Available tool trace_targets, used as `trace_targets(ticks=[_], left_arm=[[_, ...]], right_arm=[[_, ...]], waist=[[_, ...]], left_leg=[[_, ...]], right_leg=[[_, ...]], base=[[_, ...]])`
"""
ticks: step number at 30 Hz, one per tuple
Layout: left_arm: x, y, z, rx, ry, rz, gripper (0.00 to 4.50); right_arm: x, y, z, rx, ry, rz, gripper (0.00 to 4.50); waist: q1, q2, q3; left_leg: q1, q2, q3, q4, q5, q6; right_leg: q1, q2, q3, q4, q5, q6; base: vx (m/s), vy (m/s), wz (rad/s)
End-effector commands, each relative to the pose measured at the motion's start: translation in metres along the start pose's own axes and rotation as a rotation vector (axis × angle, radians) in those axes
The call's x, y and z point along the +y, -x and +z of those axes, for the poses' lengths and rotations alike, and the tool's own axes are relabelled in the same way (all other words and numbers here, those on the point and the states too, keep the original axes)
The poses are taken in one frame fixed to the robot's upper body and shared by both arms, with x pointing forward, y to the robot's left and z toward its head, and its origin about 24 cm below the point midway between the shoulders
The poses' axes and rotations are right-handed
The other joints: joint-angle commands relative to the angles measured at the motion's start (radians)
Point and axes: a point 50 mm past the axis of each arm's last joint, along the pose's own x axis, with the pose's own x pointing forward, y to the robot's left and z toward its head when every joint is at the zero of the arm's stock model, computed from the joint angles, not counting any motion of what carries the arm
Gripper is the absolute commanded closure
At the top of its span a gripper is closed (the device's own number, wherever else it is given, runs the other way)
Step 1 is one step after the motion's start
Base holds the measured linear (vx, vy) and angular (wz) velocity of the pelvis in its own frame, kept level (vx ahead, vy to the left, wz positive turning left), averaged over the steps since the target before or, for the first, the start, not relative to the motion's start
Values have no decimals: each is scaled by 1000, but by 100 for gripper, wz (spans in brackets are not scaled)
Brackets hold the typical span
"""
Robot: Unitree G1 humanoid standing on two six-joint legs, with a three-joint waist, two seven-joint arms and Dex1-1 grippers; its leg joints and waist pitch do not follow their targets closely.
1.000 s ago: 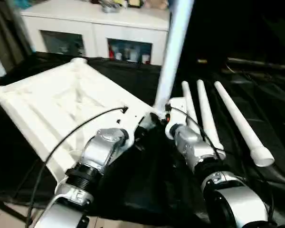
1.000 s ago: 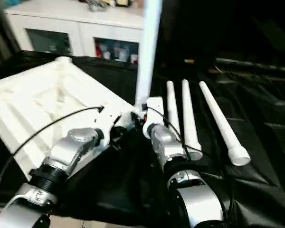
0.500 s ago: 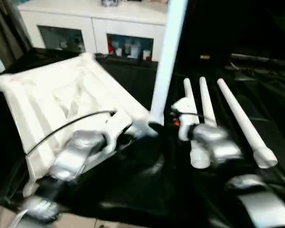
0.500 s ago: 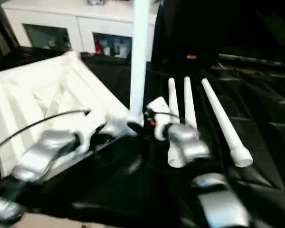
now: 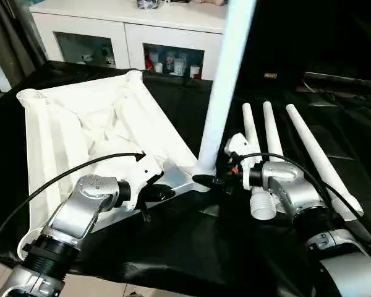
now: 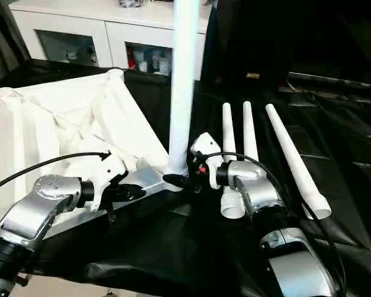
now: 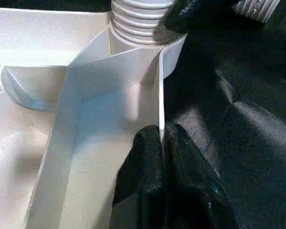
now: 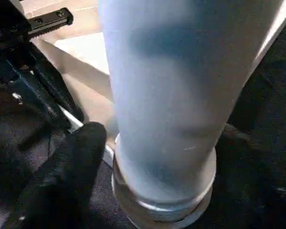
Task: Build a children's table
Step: Insert table leg to table base
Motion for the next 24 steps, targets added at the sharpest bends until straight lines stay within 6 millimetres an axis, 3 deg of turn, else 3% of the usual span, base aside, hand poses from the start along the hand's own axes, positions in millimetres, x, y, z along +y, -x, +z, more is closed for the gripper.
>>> trace_targets(ticks=[1, 8, 11, 13, 16, 18, 19, 20, 21, 22, 24], left_arm=[[-9, -4, 6, -38, -13, -66, 450], [-9, -3, 4, -30, -6, -68, 450], [-7, -6, 0, -10, 14, -35, 450], [1, -14, 0, 5, 61, 62, 450], [9, -25, 2, 10, 137, 184, 450], [16, -38, 7, 5, 226, 288, 450], [16, -38, 7, 5, 226, 288, 450], [19, -48, 13, 5, 263, 357, 450], [20, -51, 15, 5, 266, 379, 450], [19, -55, 18, 7, 262, 392, 450], [17, -63, 24, 17, 231, 401, 450]], right_arm=[[1, -1, 2, 0, 3, 26, 121], [2, -2, -2, 9, -12, 25, 171], [0, -3, -10, 18, -39, -54, 182], [-6, -5, -23, 34, -124, -229, 185], [-9, -9, -37, 60, -227, -410, 185], [-9, -15, -48, 67, -368, -580, 185], [-9, -15, -48, 67, -368, -580, 186], [-6, -25, -52, 73, -470, -679, 186], [-5, -29, -52, 75, -490, -698, 186], [-3, -35, -50, 76, -520, -731, 186], [1, -50, -40, 66, -528, -750, 186]], waist=[[1, -2, -59], [5, -2, -60], [5, -1, -59], [2, 2, -54], [-4, -2, -44], [-8, -1, -38], [-7, 4, -42], [-8, 2, -43], [-10, 10, -39], [-12, 9, -40], [-13, 8, -44]], left_leg=[[7, 44, -9, -63, -84, 72], [8, 44, -9, -62, -75, 70], [7, 43, -9, -62, -77, 67], [9, 44, -8, -66, -105, 52], [22, 41, -14, -76, -227, -12], [27, 40, -14, -79, -273, -16], [37, 39, -16, -78, -296, -25], [37, 39, -18, -78, -296, -26], [36, 39, -20, -82, -310, -32], [41, 39, -22, -83, -345, -37], [37, 38, -24, -85, -345, -36]], right_leg=[[60, -88, 56, -62, -57, -232], [60, -87, 56, -60, -48, -230], [59, -87, 56, -61, -49, -231], [54, -88, 57, -68, -94, -227], [53, -95, 58, -95, -354, -164], [44, -92, 59, -105, -421, -142], [40, -93, 58, -110, -455, -130], [42, -95, 59, -109, -450, -130], [38, -91, 57, -110, -453, -123], [37, -92, 54, -114, -476, -110], [40, -93, 55, -114, -466, -97]], base=[[0, 0, 0], [0, 0, 0], [0, 0, 0], [0, 0, 0], [0, 0, 0], [0, 0, 0], [0, 0, 0], [0, 0, 0], [0, 0, 0], [0, 0, 0], [0, 0, 0]])
